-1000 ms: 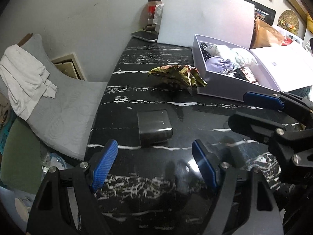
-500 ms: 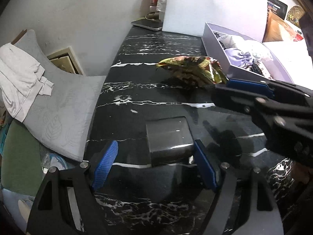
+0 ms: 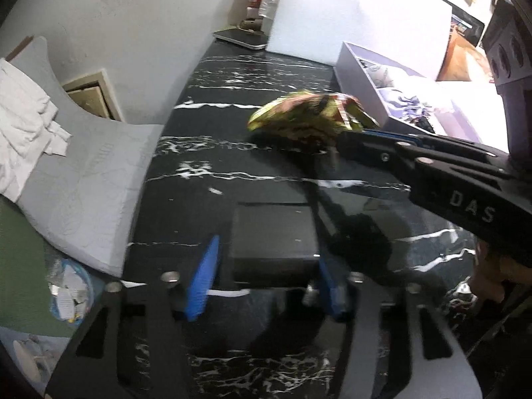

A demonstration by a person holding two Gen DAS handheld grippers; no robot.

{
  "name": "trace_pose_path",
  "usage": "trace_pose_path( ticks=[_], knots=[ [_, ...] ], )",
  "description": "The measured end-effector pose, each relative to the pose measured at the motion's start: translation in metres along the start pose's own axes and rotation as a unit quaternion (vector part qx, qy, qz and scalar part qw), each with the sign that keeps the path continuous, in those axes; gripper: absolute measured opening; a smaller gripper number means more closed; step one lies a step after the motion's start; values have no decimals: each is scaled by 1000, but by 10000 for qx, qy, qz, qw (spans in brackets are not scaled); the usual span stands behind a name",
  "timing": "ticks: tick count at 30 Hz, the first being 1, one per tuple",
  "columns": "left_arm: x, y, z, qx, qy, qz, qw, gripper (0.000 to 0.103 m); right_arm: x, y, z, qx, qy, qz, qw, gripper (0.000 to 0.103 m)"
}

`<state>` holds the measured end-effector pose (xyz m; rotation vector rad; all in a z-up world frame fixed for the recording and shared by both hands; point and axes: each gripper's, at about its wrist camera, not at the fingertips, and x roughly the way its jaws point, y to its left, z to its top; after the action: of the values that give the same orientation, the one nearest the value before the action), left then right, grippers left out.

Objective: Organize objects
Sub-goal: 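Grasp the small black square object with the left tool while the right tool grasps the gold wrapper, then lift the black object with the left tool while the right tool lifts the wrapper toward the box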

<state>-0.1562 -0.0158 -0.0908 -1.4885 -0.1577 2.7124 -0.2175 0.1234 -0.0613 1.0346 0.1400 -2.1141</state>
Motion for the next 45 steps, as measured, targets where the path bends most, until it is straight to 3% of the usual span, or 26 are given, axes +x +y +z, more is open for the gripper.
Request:
trace_pose_path(
  ticks=[4,13,36,45],
  knots=[
    [1,-8,-2,216,11,121,9997,42,-2,0,-2,-48,57,-38,10000,10],
    [-12,-10,-17,172,60,98,9998,41,-21,3,-21,-41,87,-19,10000,9],
    [-34,-73,-65,584,170,-120,9981,41,-127,-8,-121,259,69,-380,9989,9],
    [-38,-89,-76,755,180,-127,9969,41,-143,2,-154,159,157,-209,9995,9]
  ],
)
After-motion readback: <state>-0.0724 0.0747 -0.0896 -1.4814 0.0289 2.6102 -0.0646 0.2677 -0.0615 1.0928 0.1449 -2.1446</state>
